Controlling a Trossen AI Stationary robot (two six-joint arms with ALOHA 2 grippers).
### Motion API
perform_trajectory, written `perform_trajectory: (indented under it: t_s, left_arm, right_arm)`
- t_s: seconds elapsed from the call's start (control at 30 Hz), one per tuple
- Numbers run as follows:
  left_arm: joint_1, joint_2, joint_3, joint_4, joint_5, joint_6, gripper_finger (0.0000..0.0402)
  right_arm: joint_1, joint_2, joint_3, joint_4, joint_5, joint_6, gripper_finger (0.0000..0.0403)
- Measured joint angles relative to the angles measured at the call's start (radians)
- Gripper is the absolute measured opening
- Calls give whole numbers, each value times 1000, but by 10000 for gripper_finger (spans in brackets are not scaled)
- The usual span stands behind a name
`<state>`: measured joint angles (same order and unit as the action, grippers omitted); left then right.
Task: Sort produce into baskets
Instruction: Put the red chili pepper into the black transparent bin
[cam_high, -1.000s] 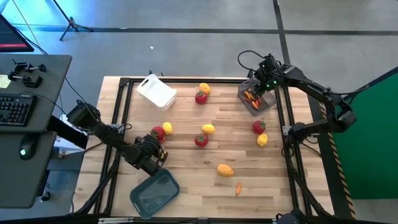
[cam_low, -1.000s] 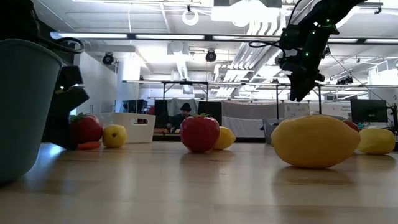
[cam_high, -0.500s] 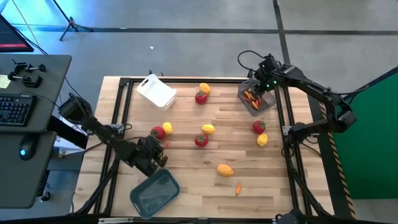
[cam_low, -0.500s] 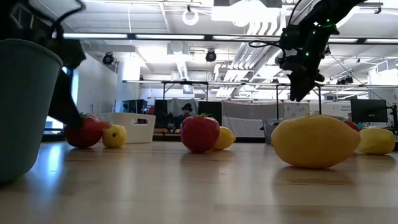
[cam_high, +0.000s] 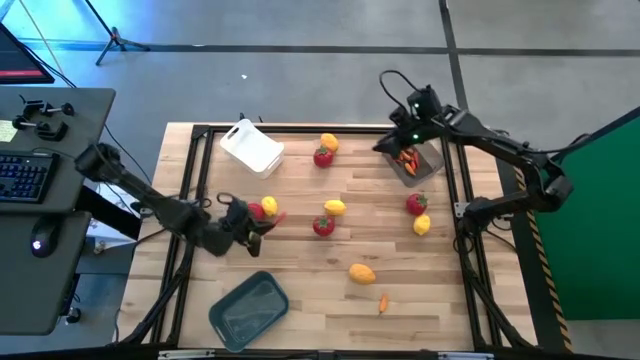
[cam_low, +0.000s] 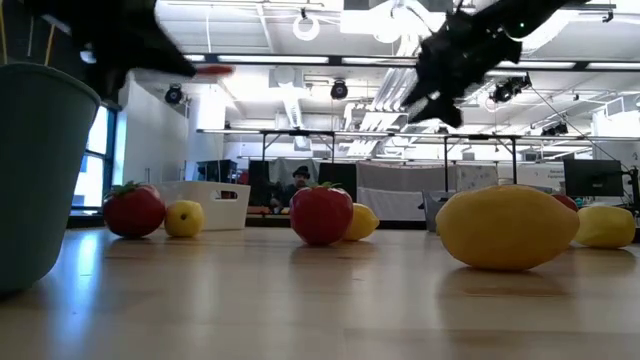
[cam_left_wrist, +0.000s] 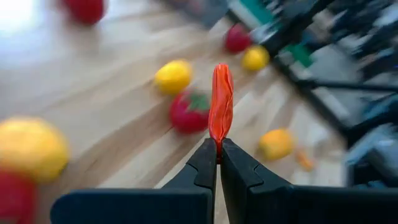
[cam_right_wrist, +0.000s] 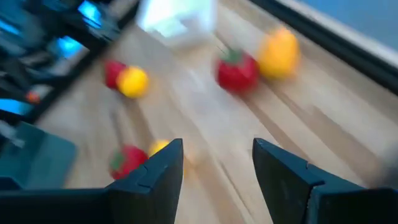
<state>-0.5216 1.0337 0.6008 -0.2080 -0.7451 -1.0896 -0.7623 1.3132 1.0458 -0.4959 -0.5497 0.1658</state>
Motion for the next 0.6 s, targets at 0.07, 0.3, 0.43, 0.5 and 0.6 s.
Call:
perform_trajectory:
  t_s: [0.07,0.3,0.43,0.5,0.6]
  left_arm:
    - [47,-38,0,66,50,102,0]
    - [255,-79,0,300,324,397,0]
    - [393,-63,1,501,524,502,0]
    - [461,-46,1,603,612,529,0]
    - [553,-24,1,737,732,541,0]
  right_arm:
    - [52,0,0,100,-1,49,183]
    - [215,0,0,444,-1,228,183]
    - [300,0,0,611,-1,288,183]
    - [340,0,0,686,5,317,183]
    - [394,0,0,805,43,395,183]
